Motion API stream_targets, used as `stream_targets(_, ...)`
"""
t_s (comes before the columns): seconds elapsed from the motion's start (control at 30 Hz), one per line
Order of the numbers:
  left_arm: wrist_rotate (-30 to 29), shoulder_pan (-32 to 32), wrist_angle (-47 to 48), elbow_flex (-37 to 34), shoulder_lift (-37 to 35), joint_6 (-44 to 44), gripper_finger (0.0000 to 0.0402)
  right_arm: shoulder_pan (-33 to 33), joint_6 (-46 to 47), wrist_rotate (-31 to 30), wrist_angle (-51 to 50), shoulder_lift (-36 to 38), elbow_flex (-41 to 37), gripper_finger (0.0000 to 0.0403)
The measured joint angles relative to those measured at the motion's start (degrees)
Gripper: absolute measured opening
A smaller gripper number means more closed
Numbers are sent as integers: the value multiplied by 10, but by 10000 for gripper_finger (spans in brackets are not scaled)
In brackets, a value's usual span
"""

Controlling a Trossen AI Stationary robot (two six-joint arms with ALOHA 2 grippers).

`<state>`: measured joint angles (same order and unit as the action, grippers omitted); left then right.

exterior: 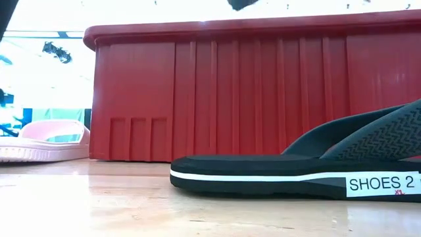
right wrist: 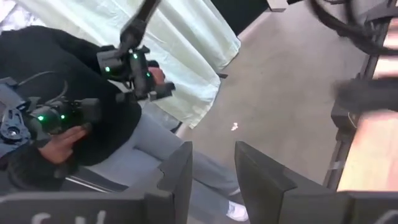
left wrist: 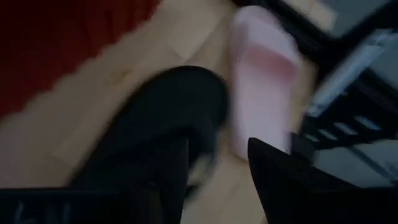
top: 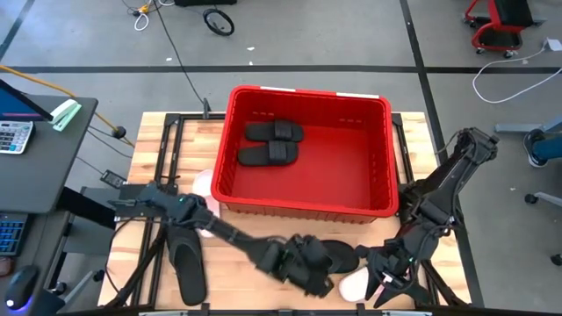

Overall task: Pick and place slides into bin
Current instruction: Put the right black slipper into the red bin

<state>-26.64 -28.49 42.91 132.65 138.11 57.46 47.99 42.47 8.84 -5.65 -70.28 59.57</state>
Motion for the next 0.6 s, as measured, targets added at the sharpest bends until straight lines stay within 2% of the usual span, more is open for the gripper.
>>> stream_targets(0.13, 72, 28, -7, 0, 9, -18, 172, 2, 0, -4, 2, 2, 0, 126)
stream_targets(0.27, 125, 29, -15, 0, 29, -42, 172, 6, 0, -6, 0, 2, 0, 126)
stream_targets(0.6, 134, 13, -33, 0, 54, -52, 172, 6, -14, -9, -4, 2, 0, 126)
